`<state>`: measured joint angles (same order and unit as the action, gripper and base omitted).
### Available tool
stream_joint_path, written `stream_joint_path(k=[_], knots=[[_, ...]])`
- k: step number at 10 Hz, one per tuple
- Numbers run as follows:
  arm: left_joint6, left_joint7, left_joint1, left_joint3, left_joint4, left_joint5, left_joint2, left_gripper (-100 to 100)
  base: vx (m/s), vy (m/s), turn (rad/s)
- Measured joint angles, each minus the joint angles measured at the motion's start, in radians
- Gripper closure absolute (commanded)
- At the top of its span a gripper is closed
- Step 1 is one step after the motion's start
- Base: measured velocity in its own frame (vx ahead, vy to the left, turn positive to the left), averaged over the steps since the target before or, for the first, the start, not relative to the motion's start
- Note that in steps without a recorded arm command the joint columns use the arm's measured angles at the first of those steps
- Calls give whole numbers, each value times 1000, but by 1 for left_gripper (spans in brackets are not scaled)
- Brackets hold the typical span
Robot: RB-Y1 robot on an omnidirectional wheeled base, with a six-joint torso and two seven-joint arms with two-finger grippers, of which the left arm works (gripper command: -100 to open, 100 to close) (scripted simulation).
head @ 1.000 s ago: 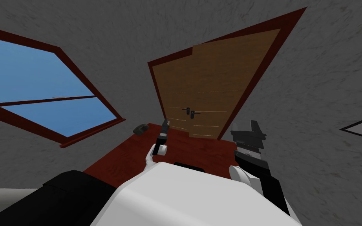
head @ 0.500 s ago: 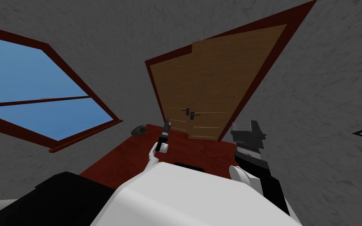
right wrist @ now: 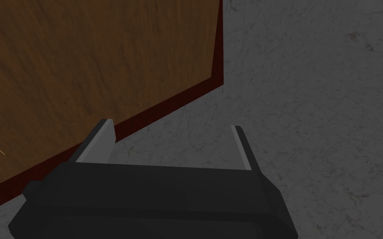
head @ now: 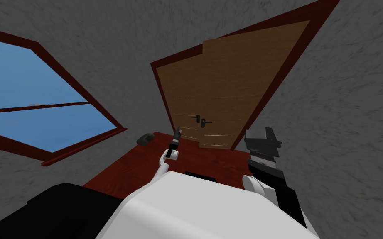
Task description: Pull the door open
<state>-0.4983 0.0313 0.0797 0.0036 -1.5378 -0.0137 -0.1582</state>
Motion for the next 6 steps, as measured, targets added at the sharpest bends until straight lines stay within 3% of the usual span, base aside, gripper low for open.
stream_joint_path(k=[3, 6], knots=[[5, 15, -63, 3, 99, -7, -11, -100, 98, -9, -22], [4, 26, -106, 3, 181, -11, -16, -100, 71, -1, -14]])
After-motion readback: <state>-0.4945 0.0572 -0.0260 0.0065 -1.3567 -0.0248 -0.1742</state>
